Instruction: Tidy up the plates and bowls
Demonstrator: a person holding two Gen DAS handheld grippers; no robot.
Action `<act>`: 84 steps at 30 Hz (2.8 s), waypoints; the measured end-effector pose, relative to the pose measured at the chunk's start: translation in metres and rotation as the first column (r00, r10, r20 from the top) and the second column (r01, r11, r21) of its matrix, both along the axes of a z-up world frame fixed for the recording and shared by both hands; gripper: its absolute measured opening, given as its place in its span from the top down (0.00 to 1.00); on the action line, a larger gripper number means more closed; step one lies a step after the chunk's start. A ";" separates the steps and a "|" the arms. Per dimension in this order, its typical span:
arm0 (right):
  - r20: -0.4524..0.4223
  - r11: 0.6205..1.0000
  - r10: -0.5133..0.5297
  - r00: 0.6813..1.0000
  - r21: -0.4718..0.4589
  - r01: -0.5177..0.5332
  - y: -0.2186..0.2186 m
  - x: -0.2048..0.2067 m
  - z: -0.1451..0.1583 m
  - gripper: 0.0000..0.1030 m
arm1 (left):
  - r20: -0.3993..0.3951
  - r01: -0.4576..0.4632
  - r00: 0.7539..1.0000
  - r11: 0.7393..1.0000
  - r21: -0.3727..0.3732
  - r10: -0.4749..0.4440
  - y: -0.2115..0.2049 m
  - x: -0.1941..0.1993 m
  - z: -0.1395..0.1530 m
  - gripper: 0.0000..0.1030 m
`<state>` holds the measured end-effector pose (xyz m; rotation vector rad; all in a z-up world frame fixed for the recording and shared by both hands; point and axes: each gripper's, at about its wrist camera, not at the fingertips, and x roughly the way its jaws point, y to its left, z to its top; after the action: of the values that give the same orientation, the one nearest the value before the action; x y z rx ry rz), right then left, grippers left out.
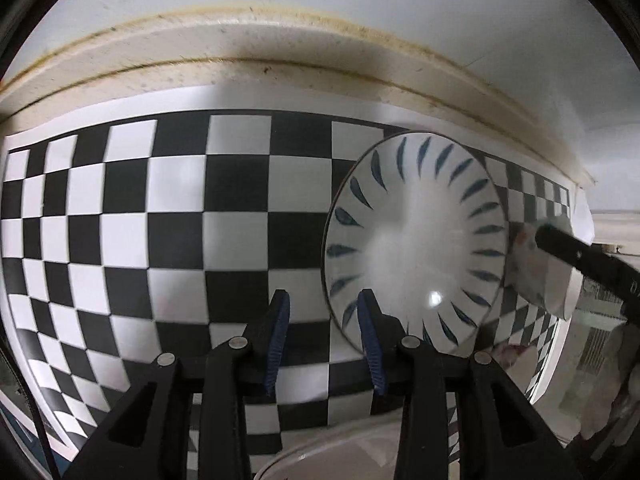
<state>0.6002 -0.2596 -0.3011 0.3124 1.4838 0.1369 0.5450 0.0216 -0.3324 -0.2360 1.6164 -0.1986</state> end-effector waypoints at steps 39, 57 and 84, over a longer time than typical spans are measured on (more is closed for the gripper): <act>-0.075 0.972 0.222 0.972 -0.055 -0.227 0.034 0.012 -0.040 0.86 | 0.028 0.042 0.999 0.998 0.045 -0.043 -0.019 -0.007 0.011 0.82; -0.013 0.962 0.271 0.962 -0.025 -0.271 0.056 -0.086 0.040 0.88 | 0.081 0.113 0.990 0.991 0.070 -0.118 -0.004 -0.100 0.074 0.82; -0.187 0.952 0.307 0.933 0.056 -0.302 0.078 -0.236 -0.038 0.89 | -0.100 0.234 0.970 0.965 0.120 -0.223 -0.003 -0.204 0.013 0.82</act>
<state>0.3647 -0.1818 -0.3388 0.1161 1.7197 0.3844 0.3406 0.0185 -0.3193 0.0455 1.7344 -0.2605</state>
